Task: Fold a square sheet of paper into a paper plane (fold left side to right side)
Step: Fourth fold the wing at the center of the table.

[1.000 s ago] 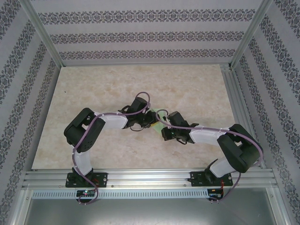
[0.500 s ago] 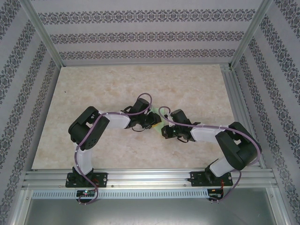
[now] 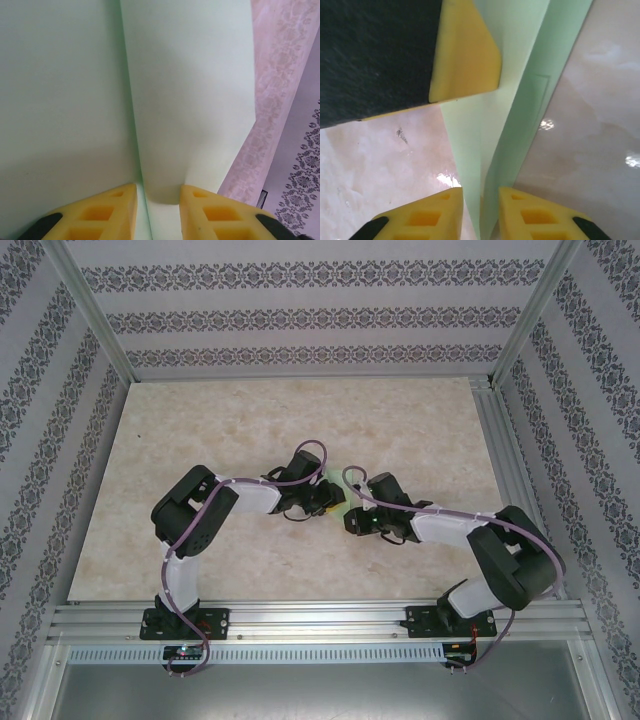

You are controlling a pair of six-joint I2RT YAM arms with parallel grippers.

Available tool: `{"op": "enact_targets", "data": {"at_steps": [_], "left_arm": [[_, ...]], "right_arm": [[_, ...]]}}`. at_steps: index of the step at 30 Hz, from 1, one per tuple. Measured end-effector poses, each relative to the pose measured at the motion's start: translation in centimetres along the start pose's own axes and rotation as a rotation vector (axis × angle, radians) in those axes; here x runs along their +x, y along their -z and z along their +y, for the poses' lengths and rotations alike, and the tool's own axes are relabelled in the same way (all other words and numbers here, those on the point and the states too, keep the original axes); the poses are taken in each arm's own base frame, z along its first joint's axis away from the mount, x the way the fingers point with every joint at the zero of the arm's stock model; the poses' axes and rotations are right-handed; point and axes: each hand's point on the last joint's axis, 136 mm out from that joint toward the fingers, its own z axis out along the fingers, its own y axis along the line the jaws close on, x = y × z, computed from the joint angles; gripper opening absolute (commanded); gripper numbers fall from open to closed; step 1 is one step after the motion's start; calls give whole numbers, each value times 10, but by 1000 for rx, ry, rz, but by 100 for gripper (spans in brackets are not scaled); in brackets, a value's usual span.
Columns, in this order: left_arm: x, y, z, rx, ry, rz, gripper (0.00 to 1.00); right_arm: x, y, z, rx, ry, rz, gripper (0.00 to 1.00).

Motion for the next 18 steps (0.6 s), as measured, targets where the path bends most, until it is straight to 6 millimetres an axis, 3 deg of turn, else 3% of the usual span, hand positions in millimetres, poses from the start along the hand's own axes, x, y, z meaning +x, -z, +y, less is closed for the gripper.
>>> {"op": "enact_targets", "data": {"at_steps": [3,9,18], "left_arm": [[0,0,0,-2,0,1,30],[0,0,0,-5,2,2,30],[0,0,0,-7,1,0,30]], "right_arm": [[-13,15,0,-31,-28,-44,34],[-36,35,-6,-115,-125,-110,34],[-70,17,-13,-222,-268,-75,31]]}}
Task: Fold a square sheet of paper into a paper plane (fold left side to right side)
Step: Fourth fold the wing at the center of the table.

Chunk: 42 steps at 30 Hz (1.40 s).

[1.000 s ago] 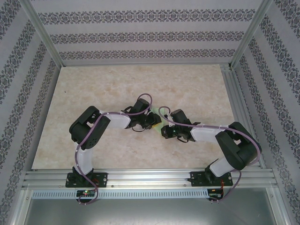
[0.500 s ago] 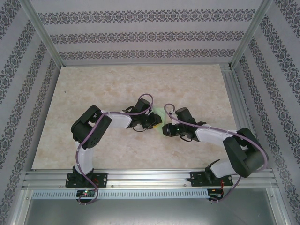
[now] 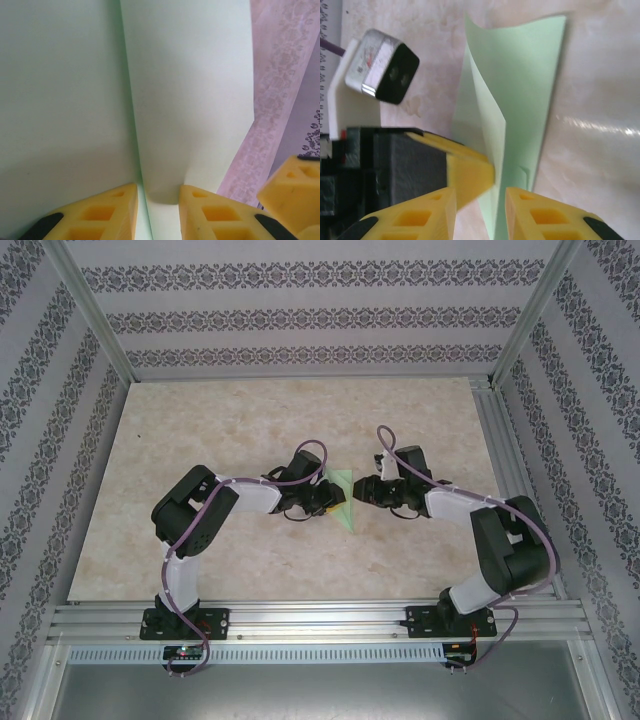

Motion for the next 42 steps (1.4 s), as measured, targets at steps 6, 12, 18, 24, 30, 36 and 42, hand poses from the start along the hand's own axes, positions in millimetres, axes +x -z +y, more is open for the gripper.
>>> {"op": "enact_targets", "data": {"at_steps": [6,12,18,24,30,36,42], "left_arm": [[0,0,0,-1,1,0,30],[0,0,0,-4,2,1,30],[0,0,0,-8,4,3,30],[0,0,1,-17,8,3,30],[0,0,1,-26,9,2,29],[-1,-2,1,-35,8,3,29],[-1,-3,1,-41,10,6,29]], "right_arm": [[-7,-16,-4,-21,-30,28,27],[-5,-22,-9,-15,-45,43,19],[-9,-25,-13,-10,-46,43,6],[-12,-29,-16,2,-42,54,5],[-11,-33,-21,17,-44,66,5],[-10,-35,-25,25,-50,71,5],[-6,-34,-31,44,-58,70,5]]}}
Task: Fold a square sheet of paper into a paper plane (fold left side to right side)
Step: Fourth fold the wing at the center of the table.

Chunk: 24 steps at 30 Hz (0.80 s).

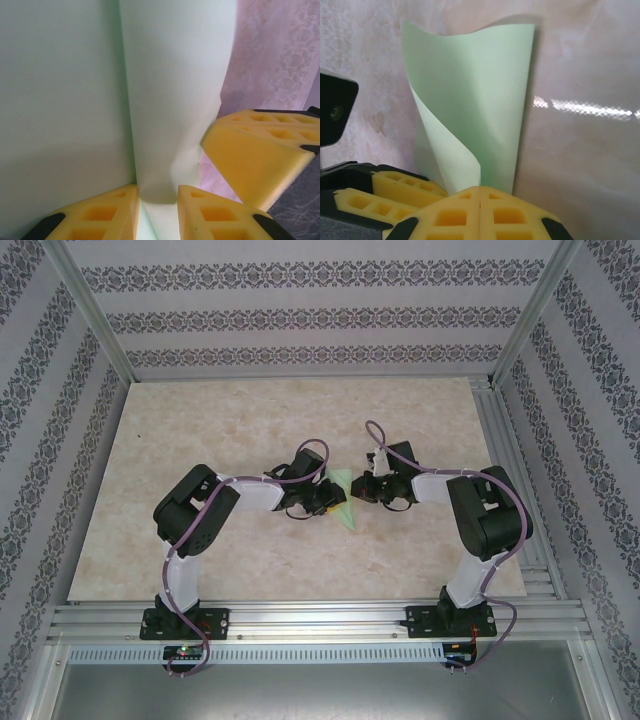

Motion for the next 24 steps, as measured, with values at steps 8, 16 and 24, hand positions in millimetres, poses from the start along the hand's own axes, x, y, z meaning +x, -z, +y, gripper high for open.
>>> {"op": "enact_targets", "data": {"at_steps": [8,16,24], "left_arm": [[0,-1,-1,0,-3,2,28],[1,-3,-2,1,-5,3,28],[1,-3,-1,-1,-5,5,25]], "right_arm": [[0,1,-8,22,-13,-7,5],[1,2,-9,29,-12,-6,5],[5,1,-13,40,-19,-1,5]]}}
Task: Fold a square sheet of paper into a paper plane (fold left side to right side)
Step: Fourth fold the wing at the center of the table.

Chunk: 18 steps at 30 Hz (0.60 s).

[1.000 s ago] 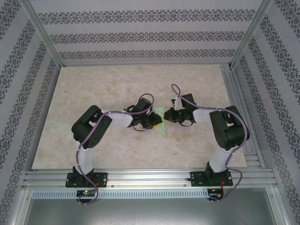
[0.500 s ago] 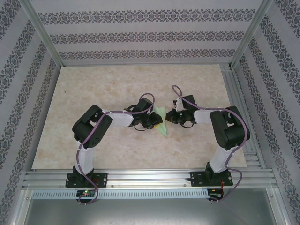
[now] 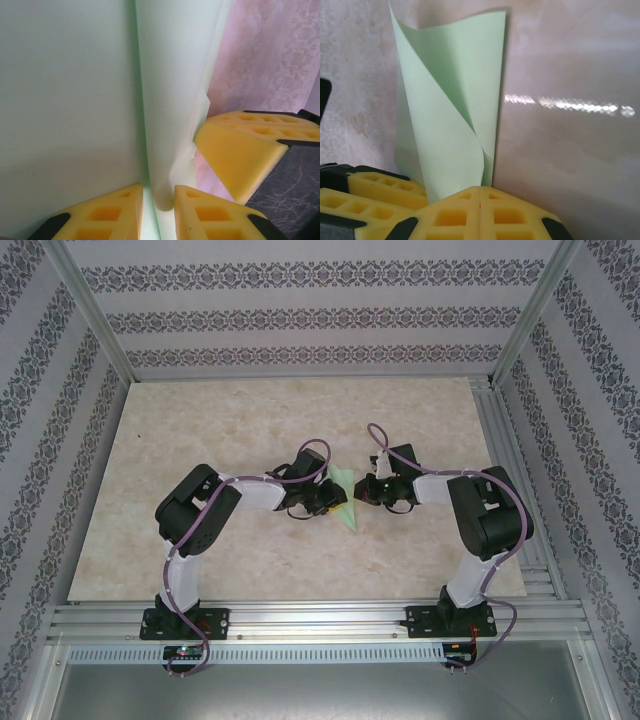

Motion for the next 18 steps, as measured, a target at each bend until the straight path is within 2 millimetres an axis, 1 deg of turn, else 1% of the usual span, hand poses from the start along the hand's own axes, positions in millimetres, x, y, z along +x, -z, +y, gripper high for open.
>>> {"op": "enact_targets", "data": {"at_steps": [16,18], "left_arm": [[0,0,0,0,-1,1,25],[0,0,0,0,-2,1,26]], "right_arm": [[0,0,-1,0,7,-5,5],[1,0,-1,3,12,-4,5]]}}
